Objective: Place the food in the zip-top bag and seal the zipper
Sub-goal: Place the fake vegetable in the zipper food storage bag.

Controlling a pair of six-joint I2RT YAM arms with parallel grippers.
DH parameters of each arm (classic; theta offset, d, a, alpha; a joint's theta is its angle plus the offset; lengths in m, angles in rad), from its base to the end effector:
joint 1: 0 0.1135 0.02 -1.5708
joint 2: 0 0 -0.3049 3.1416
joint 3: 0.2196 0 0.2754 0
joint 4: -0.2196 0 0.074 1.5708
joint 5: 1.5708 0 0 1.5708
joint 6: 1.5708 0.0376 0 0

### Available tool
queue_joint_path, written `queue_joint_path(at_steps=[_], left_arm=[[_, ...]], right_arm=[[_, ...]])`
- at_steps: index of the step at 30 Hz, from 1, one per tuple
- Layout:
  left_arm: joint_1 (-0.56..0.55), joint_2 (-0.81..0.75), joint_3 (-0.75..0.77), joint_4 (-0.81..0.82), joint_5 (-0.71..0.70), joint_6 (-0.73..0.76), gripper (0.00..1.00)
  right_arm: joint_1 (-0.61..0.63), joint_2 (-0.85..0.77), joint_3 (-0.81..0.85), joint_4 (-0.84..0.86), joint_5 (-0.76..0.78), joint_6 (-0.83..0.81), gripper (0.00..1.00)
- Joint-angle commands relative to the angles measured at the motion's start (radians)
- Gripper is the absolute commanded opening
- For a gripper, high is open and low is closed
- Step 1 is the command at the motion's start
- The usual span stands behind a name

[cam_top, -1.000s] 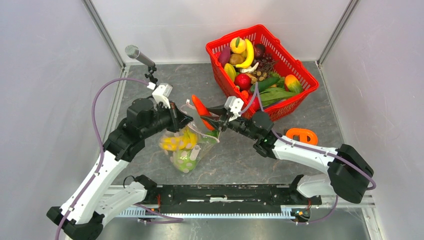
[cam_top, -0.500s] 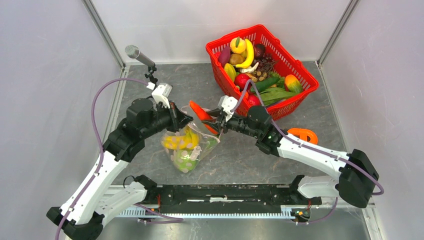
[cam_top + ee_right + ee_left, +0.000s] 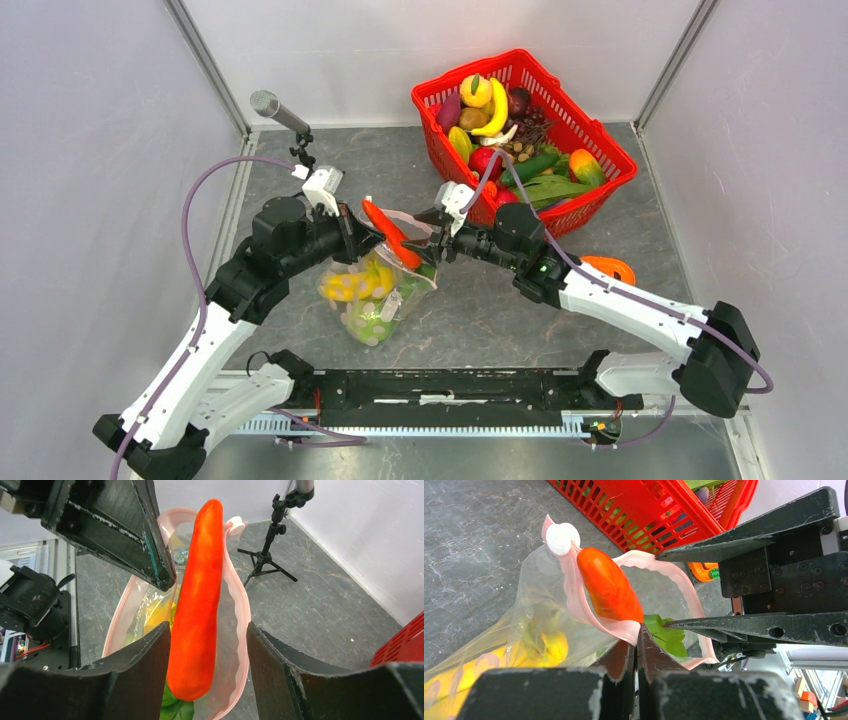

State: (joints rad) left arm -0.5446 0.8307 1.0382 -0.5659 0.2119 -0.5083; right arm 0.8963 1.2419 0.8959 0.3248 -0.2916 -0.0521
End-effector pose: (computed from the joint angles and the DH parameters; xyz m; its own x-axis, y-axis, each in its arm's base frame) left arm 0.1403 -0.0942 0.4139 -0.5906 -0.1986 -0.7822 0.4436 0.7298 -0.5202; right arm 0.1819 0.2447 0.3650 0.0351 -0.0360 -0.9987 -0.9270 0.3723 -0.0460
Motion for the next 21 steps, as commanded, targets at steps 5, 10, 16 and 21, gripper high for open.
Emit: queue_joint_path(at_steps=[5, 10, 16, 21], left_arm=[[0.005, -0.012, 0.013, 0.072, -0.002, -0.020, 0.02], [0.005, -0.011, 0.017, 0.073, 0.009, -0.013, 0.02], [0.005, -0.016, 0.016, 0.072, 0.016, -0.007, 0.02], [0.004, -0.020, 0.025, 0.054, 0.004, 0.004, 0.02]], right_arm=[[0.002, 0.077, 0.126, 0.042, -0.057, 0.051, 0.59], [0.003, 0.160, 0.212, -0.035, -0.082, 0.062, 0.57], [0.003, 0.223, 0.265, -0.137, -0.059, -0.024, 0.51], [0.002, 0.211, 0.261, -0.184, -0.063, -0.037, 0.50]])
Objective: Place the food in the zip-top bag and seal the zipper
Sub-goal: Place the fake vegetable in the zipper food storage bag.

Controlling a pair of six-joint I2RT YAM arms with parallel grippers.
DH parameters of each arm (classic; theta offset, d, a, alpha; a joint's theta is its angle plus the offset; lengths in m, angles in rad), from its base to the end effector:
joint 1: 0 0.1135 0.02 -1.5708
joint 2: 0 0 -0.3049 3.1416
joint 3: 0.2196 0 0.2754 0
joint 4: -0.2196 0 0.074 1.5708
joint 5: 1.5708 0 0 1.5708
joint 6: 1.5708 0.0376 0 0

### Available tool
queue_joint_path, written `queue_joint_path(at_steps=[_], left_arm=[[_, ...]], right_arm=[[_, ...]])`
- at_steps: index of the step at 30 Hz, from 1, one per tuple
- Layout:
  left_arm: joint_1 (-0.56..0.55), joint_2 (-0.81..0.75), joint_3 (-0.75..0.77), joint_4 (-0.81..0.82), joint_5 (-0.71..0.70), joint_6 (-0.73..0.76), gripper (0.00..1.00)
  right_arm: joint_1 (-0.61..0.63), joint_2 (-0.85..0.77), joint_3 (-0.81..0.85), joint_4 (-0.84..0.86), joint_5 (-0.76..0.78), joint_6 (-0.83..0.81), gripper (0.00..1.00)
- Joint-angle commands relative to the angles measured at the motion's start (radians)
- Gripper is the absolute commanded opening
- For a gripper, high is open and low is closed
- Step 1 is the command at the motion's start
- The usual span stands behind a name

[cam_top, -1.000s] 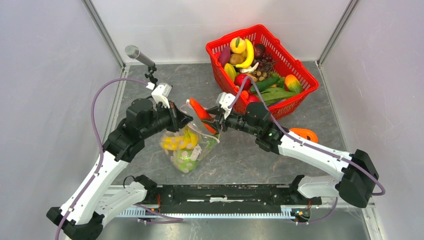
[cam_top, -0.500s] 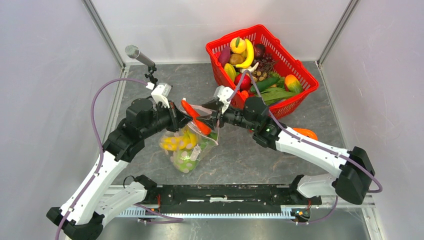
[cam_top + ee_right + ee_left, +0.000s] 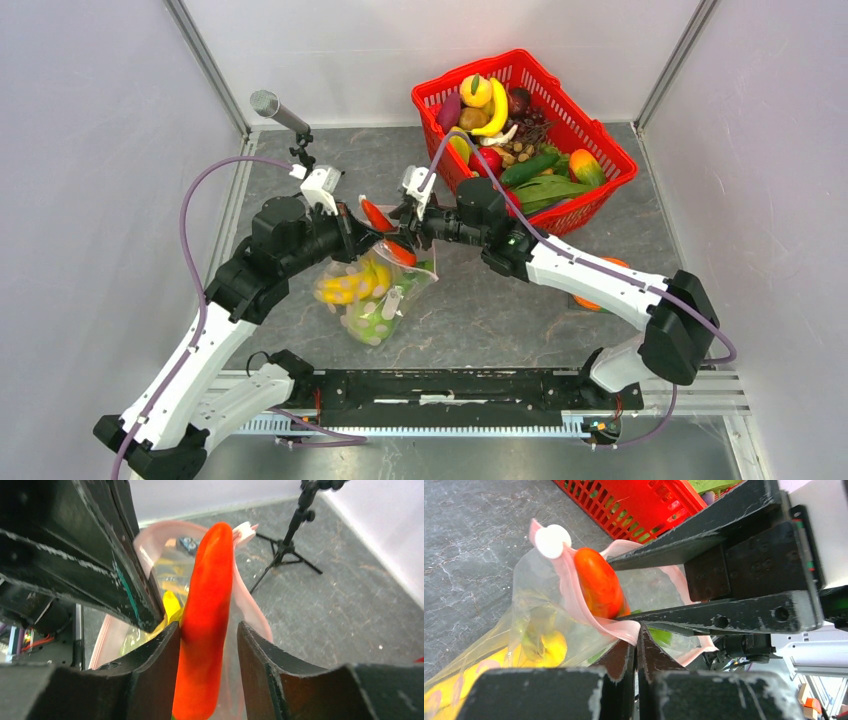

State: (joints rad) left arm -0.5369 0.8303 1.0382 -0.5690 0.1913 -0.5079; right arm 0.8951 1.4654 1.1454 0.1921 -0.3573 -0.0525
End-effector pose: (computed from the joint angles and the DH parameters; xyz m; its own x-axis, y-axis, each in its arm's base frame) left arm 0.1413 -0.0924 0.4136 -0.5838 -0.2081 -0.7848 0.4247 0.7455 -0.5137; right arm 0.2213 0.2971 0.3752 -0.0299 -0.1159 -0.9928 -0.9508 0.3096 -0.0075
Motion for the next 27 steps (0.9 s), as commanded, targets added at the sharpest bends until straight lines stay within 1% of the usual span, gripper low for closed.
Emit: queue_joint_path(at_steps=[1, 2, 4, 5, 8, 11, 12, 13, 14, 15, 16, 18, 19, 20, 22, 24, 26, 27], left_arm=[[-0.003, -0.024, 0.023, 0.057, 0.019, 0.003, 0.02], [-0.003, -0.027, 0.023, 0.062, 0.020, 0.003, 0.02], [-0.003, -0.022, 0.024, 0.075, 0.054, 0.011, 0.02], [-0.003, -0.014, 0.029, 0.075, 0.073, 0.013, 0.02], [-0.003, 0.006, 0.044, 0.077, 0.135, 0.020, 0.02], [-0.003, 0.002, 0.052, 0.071, 0.155, 0.027, 0.02], [-0.003, -0.007, 0.051, 0.073, 0.155, 0.030, 0.02], [-0.003, -0.017, 0.047, 0.076, 0.152, 0.034, 0.02], [-0.003, -0.026, 0.045, 0.077, 0.134, 0.040, 0.02], [-0.003, -0.037, 0.044, 0.075, 0.112, 0.041, 0.02], [-0.003, -0.049, 0.043, 0.071, 0.074, 0.042, 0.02], [-0.003, -0.068, 0.037, 0.057, -0.024, 0.033, 0.02], [-0.003, -0.071, 0.034, 0.046, -0.071, 0.028, 0.02], [-0.003, -0.070, 0.031, 0.042, -0.088, 0.030, 0.02], [-0.003, -0.051, 0.031, 0.043, -0.064, 0.040, 0.02], [-0.003, -0.010, 0.039, 0.046, 0.008, 0.039, 0.02], [-0.003, 0.017, 0.037, 0.065, 0.072, 0.031, 0.02], [-0.004, 0.027, 0.036, 0.073, 0.089, 0.028, 0.02]], right_arm=[[0.003, -0.022, -0.015, -0.032, 0.003, -0.042, 0.49], [0.004, -0.028, -0.028, -0.021, 0.010, -0.044, 0.51], [0.003, -0.029, -0.037, -0.004, 0.003, -0.046, 0.60], [0.003, -0.025, -0.032, 0.002, -0.013, -0.044, 0.62], [0.002, -0.002, -0.012, 0.031, -0.017, -0.008, 0.65], [0.002, 0.013, 0.032, -0.018, 0.004, -0.003, 0.64], [0.001, 0.006, 0.026, -0.015, 0.010, -0.002, 0.61], [0.001, -0.007, 0.013, -0.002, 0.006, 0.003, 0.54], [0.000, -0.023, 0.000, 0.012, 0.006, 0.015, 0.49], [0.001, -0.051, -0.028, 0.048, 0.008, 0.035, 0.49], [0.001, -0.091, -0.069, 0.094, 0.010, 0.048, 0.51], [0.002, -0.174, -0.137, 0.175, 0.010, 0.070, 0.58], [0.001, -0.212, -0.162, 0.205, 0.003, 0.081, 0.59], [0.001, -0.253, -0.183, 0.228, -0.012, 0.081, 0.60], [0.001, -0.316, -0.202, 0.237, -0.035, 0.077, 0.61], [0.001, -0.369, -0.208, 0.212, -0.007, 0.062, 0.62], [0.001, -0.416, -0.218, 0.186, 0.083, 0.018, 0.63], [0.001, -0.436, -0.222, 0.176, 0.160, 0.002, 0.64]])
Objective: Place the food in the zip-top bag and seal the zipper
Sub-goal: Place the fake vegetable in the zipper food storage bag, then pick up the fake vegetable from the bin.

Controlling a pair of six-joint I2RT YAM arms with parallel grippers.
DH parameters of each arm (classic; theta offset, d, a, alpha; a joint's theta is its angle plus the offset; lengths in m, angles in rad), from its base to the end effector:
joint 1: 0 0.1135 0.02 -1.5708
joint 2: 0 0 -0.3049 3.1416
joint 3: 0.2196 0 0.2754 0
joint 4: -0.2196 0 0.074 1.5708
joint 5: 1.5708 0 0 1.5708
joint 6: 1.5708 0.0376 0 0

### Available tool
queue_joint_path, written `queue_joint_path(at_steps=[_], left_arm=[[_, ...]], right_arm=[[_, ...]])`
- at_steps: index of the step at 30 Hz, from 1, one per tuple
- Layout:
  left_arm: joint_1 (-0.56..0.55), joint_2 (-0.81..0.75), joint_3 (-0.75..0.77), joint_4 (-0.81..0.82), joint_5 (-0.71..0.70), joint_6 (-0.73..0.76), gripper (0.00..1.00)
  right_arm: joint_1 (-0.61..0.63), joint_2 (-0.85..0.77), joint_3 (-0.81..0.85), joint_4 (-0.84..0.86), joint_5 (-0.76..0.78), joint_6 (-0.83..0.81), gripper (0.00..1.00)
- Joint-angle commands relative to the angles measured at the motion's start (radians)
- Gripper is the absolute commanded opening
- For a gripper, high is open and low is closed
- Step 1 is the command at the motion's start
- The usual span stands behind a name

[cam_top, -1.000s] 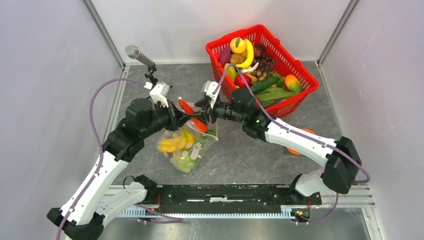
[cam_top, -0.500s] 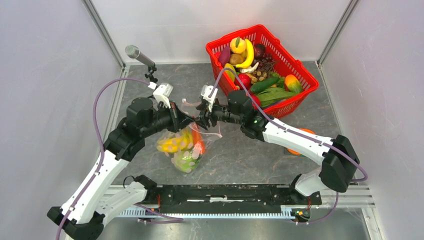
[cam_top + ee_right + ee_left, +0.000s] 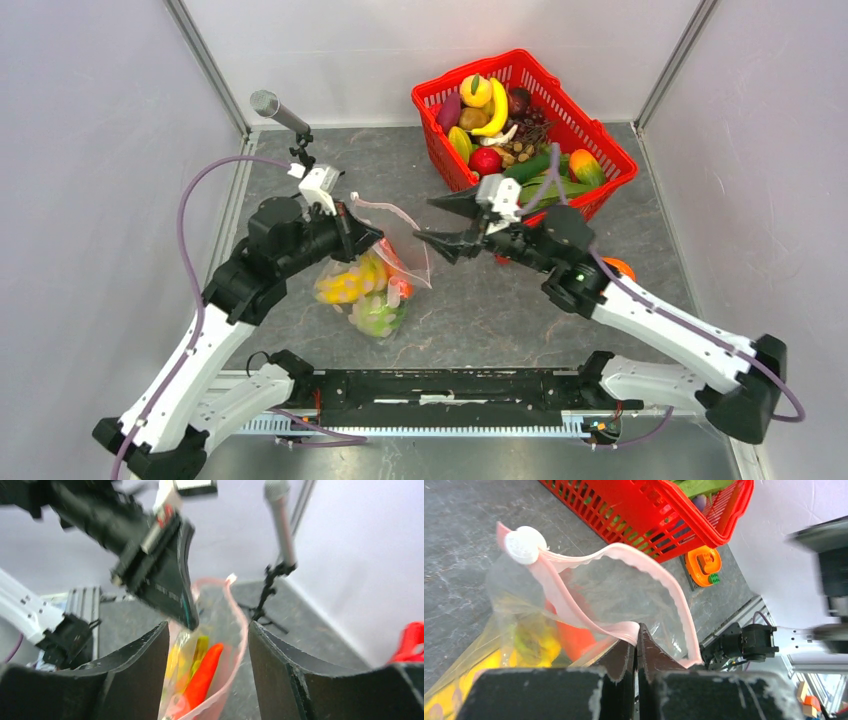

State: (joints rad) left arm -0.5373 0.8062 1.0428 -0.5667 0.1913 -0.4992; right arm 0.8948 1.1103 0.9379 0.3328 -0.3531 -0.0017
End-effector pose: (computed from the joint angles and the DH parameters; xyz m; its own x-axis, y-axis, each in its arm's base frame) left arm 0.1347 -0.0886 0.4189 -0.5590 -0.2140 -0.8011 0.4435 0.7391 -0.5070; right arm 0.1572 0.2168 0.4171 0.1015 0.1241 -0.9871 -0.9454 0.3210 -0.0569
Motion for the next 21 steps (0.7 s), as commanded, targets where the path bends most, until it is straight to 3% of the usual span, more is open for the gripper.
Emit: queue_joint_path(at_steps=[1, 6, 8, 21], left_arm=[[-0.003, 0.060, 0.031, 0.075, 0.104, 0.016, 0.02], [-0.003, 0.061, 0.025, 0.083, 0.113, 0.015, 0.02], [-0.003, 0.052, 0.022, 0.089, 0.114, 0.014, 0.02], [-0.003, 0.030, -0.002, 0.094, 0.134, 0.013, 0.02]], right_arm=[[0.001, -0.101, -0.023, 0.030, 0.247, -0.073, 0.65], [-0.014, -0.134, 0.003, -0.032, 0.712, -0.141, 0.77], [-0.046, -0.115, 0.038, -0.079, 0.784, -0.145, 0.78], [-0.486, 0.106, 0.217, -0.391, 0.457, 0.186, 0.81]])
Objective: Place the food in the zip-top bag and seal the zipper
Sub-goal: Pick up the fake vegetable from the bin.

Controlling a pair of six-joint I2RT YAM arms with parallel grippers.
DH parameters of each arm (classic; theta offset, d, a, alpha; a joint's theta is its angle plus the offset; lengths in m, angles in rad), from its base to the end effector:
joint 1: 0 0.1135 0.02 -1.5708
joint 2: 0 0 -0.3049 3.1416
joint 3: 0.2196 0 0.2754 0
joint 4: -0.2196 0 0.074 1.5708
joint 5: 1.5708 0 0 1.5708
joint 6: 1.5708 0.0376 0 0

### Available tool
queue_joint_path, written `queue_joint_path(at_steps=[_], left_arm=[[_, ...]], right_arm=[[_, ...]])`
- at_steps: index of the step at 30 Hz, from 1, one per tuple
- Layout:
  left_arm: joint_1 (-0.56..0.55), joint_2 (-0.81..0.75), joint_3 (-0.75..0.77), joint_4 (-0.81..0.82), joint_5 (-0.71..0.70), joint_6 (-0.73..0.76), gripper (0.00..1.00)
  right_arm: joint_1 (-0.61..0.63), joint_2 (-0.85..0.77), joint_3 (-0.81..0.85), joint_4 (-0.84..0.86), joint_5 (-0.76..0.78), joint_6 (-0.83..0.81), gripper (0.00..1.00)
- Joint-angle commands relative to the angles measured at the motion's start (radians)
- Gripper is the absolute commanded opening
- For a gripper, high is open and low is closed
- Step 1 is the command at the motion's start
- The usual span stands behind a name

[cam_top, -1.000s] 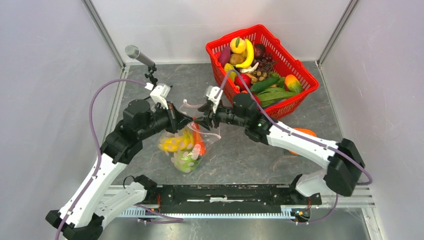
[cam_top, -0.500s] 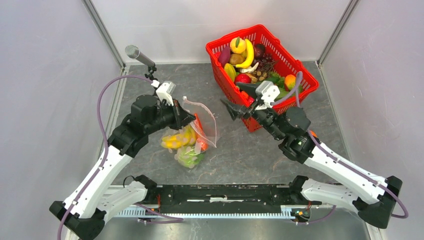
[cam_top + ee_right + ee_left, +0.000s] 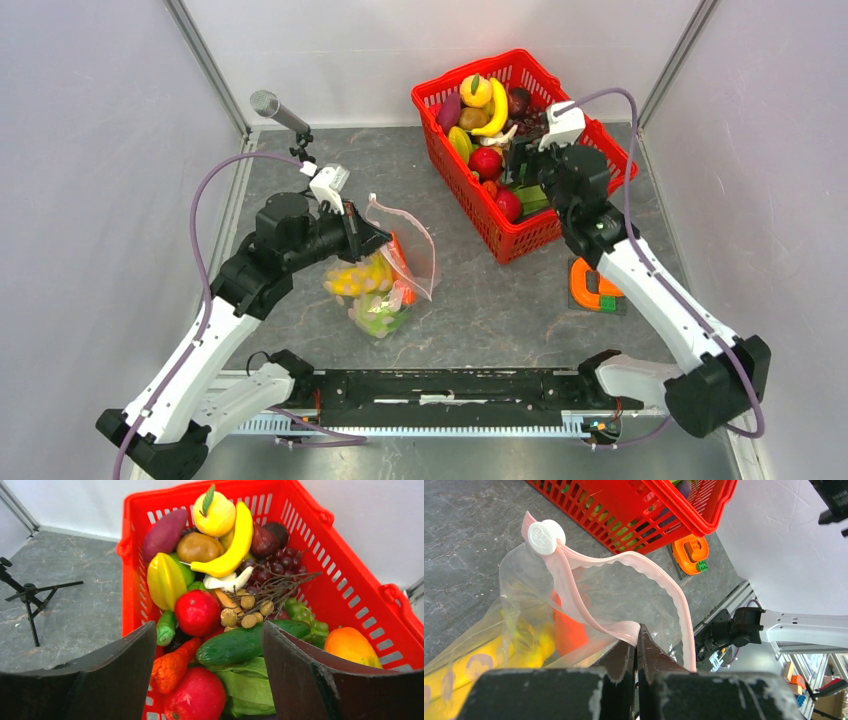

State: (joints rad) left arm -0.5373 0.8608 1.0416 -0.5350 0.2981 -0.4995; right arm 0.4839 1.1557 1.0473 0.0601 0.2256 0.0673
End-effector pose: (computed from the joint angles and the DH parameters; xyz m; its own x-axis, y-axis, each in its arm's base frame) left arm 0.1473 -0.1006 0.4139 -0.6093 -0.1700 -0.7745 0.4945 0.6821 -0.5387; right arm 0.2529 0.1234 0.4177 -0.0598 0.0426 -0.9973 -0.2522 0.9660 0.0564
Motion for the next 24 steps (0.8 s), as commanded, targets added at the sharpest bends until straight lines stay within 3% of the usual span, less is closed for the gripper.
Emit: queue_joint_path(at_steps=[1, 9, 19, 24], left_arm=[[-0.003, -0.026, -0.003, 0.063, 0.025, 0.013, 0.02], [-0.003, -0.032, -0.005, 0.063, 0.024, 0.018, 0.02], [-0.003, -0.033, -0.012, 0.063, 0.017, 0.017, 0.02], [-0.003, -0.037, -0.015, 0.066, 0.008, 0.014, 0.02]], right_arm=[[-0.096, 0.078, 0.116, -0.131, -0.140, 0.136, 0.81], [-0.246, 0.173, 0.101, -0.137, -0.222, 0.322, 0.82], [-0.253, 0.287, 0.121, -0.104, -0.312, 0.490, 0.82], [-0.236, 0.340, 0.168, -0.178, -0.190, 0.533, 0.80]])
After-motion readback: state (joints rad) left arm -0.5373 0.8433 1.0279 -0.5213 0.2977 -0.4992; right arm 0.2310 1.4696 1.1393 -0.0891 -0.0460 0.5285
